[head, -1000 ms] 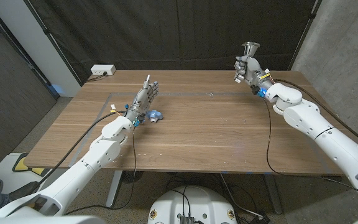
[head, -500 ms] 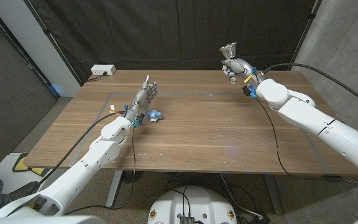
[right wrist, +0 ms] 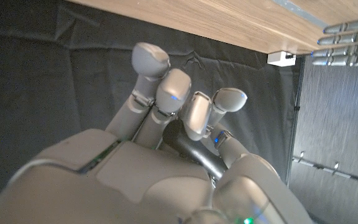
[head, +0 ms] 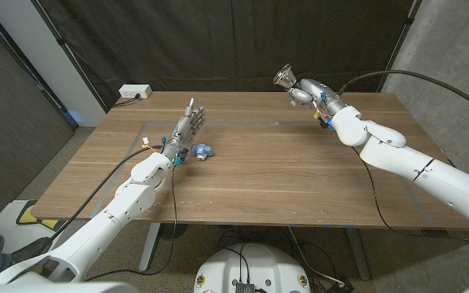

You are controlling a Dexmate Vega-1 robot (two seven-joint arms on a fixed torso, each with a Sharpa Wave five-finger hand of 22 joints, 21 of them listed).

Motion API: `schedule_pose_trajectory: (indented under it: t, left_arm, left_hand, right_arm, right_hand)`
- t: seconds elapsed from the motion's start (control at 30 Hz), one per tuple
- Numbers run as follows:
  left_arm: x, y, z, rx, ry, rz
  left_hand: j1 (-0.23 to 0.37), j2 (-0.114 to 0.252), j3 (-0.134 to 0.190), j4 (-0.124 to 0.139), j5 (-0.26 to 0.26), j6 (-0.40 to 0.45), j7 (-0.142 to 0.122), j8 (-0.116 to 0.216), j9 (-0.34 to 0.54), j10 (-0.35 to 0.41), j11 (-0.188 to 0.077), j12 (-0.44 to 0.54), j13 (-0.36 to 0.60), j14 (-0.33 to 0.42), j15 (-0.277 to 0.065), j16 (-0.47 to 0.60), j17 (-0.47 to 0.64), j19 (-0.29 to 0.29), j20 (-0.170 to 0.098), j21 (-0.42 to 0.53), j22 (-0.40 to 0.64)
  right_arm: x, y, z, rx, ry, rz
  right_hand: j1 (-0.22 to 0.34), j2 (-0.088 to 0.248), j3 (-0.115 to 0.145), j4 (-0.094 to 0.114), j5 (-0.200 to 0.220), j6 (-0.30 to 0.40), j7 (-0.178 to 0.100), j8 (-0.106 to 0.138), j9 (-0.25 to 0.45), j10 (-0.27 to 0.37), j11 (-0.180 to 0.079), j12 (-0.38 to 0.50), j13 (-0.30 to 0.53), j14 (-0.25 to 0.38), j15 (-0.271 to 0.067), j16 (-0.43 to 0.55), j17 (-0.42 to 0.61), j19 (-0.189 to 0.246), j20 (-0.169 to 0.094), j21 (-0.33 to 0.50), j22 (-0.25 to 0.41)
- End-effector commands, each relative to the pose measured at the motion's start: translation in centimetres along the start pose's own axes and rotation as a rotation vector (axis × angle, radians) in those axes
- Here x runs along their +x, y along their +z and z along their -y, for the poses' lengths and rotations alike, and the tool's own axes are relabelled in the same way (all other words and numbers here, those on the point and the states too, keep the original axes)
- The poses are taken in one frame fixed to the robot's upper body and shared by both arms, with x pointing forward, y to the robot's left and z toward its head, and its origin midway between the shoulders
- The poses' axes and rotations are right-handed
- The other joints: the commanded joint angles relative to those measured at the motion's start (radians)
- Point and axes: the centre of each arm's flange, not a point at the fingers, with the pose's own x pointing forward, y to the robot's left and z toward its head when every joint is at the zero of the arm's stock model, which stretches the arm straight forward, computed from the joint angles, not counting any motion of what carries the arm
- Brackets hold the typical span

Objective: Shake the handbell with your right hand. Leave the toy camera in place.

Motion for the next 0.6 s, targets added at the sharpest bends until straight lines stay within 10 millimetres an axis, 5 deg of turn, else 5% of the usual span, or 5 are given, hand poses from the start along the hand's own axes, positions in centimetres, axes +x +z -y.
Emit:
schedule_pose_trajectory:
  t: [0.03, 0.27, 0.6]
  left_arm:
    - [-0.1, 0.1, 0.0, 0.002, -0.002, -0.001]
    - [-0.4, 0.0, 0.2, 0.003, -0.003, -0.011]
    - [-0.5, 0.1, 0.3, 0.013, -0.001, -0.018]
  left_hand:
    - [0.011, -0.001, -0.008, 0.003, -0.002, 0.007, 0.004, -0.002, 0.005, 0.003, 0.000, 0.002, 0.001, -0.005, 0.002, 0.003, 0.004, -0.007, -0.001, 0.004, 0.006]
    - [0.011, -0.001, -0.009, 0.003, -0.002, 0.006, 0.004, -0.002, 0.005, 0.002, 0.001, 0.001, 0.001, -0.006, 0.003, 0.003, 0.004, -0.007, -0.001, 0.005, 0.006]
    - [0.012, 0.000, -0.010, 0.003, -0.002, 0.005, 0.004, -0.003, 0.005, 0.002, 0.000, 0.001, 0.001, -0.005, 0.003, 0.003, 0.004, -0.008, -0.001, 0.005, 0.006]
  right_arm:
    - [0.2, -1.2, 2.0, -0.048, -0.034, 0.010]
    - [0.5, -4.8, 0.5, 0.652, 0.047, -0.039]
    - [0.1, -7.3, -0.6, 1.226, 0.047, -0.028]
  right_hand:
    - [0.012, 0.012, -0.002, -0.004, -0.001, -0.003, 0.001, 0.001, -0.003, 0.007, 0.000, 0.067, 0.002, 0.002, 0.001, -0.007, -0.005, 0.000, 0.000, -0.004, -0.003]
    - [0.018, 0.013, -0.004, -0.005, 0.000, -0.003, -0.002, 0.011, 0.007, 0.006, 0.000, 0.067, 0.002, 0.004, 0.001, -0.007, -0.007, -0.003, -0.001, -0.016, -0.021]
    - [0.023, 0.015, -0.003, -0.003, 0.000, -0.009, 0.003, 0.021, 0.016, 0.003, 0.000, 0.067, 0.002, 0.008, 0.000, -0.005, -0.011, 0.009, -0.001, -0.007, -0.016]
